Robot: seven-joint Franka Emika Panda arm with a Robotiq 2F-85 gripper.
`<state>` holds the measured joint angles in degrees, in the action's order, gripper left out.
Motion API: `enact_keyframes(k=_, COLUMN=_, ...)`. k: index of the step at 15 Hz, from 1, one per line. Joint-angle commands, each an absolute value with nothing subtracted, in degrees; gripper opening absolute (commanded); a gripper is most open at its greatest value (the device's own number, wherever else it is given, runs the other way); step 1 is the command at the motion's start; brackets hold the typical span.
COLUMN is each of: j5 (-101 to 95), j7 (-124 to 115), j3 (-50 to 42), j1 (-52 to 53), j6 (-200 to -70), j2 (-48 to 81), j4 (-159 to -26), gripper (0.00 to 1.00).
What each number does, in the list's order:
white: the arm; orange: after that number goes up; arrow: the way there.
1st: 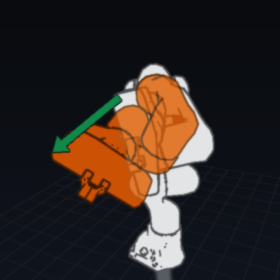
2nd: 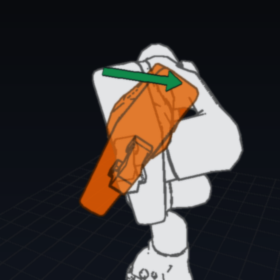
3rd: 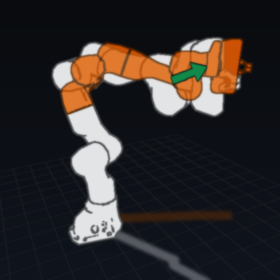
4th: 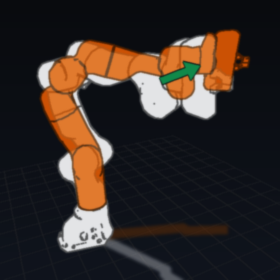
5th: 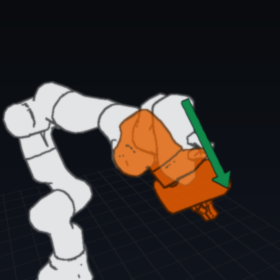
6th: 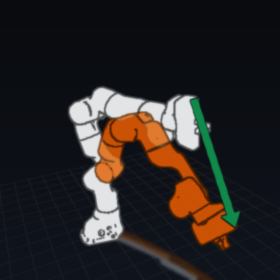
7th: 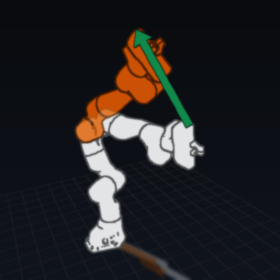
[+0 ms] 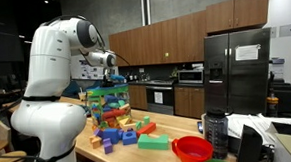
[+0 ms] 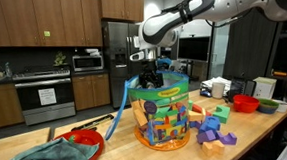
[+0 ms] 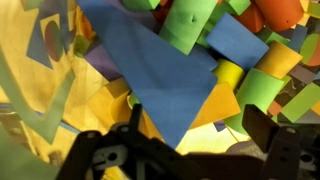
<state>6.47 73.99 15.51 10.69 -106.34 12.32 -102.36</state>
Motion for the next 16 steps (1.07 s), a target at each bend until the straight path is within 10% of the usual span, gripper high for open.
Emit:
enact_keyframes(k=1, j5=6.1, j7=75.06, j3=15.29, j1=10.8, j6=-104.88, j2=11.5, j4=-103.9, gripper=1.0)
enact_keyframes(k=13, j5=-5.15, j7=73.82, j3=12.93, j1=10.59, j6=-94.25, j2=11.27, j4=-97.14, gripper=1.0)
enact_keyframes(k=14, j5=-5.47, j7=73.89, j3=12.8, j1=10.57, j6=-93.94, j2=11.18, j4=-96.89, gripper=0.75)
enact_keyframes(k=16, j5=-5.81, j7=73.65, j3=12.67, j1=10.62, j6=-93.6, j2=11.17, j4=-96.48, gripper=0.68)
